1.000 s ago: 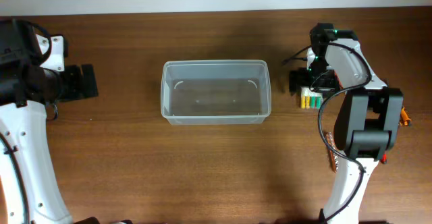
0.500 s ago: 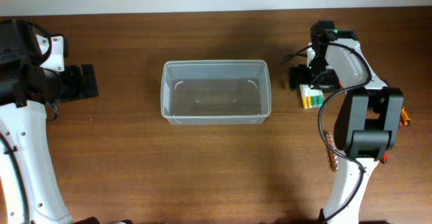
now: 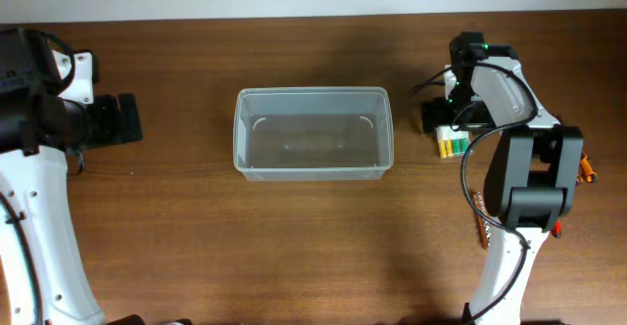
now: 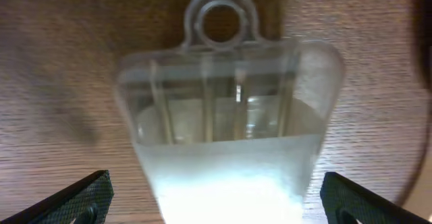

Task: Pack container
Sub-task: 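Lower the right gripper and grasp the screwdriver bit pack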

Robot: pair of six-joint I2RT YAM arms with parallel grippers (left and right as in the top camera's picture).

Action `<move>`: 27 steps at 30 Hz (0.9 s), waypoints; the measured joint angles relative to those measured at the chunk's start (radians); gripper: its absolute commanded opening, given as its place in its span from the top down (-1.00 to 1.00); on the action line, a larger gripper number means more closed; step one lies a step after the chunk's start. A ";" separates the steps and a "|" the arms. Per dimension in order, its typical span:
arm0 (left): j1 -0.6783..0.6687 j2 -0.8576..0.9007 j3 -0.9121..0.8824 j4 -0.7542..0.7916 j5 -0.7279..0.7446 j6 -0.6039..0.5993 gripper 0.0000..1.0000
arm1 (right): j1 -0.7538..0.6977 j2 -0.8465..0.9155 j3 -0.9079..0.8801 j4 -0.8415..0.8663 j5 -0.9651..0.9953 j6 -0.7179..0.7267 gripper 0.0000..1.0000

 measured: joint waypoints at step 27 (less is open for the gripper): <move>0.000 0.000 0.000 0.000 0.000 0.000 -0.98 | -0.008 0.003 -0.031 0.050 -0.003 -0.032 -0.97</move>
